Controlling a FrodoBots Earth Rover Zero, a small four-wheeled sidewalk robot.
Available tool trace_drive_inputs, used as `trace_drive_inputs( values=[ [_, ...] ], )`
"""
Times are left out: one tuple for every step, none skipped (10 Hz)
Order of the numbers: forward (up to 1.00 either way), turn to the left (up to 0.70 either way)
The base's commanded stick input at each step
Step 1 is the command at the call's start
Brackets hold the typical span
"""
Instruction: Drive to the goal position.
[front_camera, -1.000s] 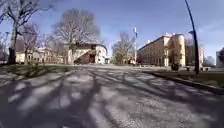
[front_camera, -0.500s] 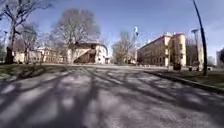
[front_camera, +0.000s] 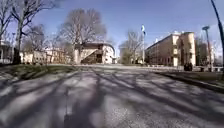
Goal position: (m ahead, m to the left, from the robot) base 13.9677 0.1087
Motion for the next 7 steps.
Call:
trace_drive_inputs(
  values=[
    [0.85,0.0],
    [0.85,0.0],
    [0.85,0.0],
    [0.85,0.0],
    [0.85,0.0],
    [0.85,0.0],
    [0.85,0.0]
  ],
)
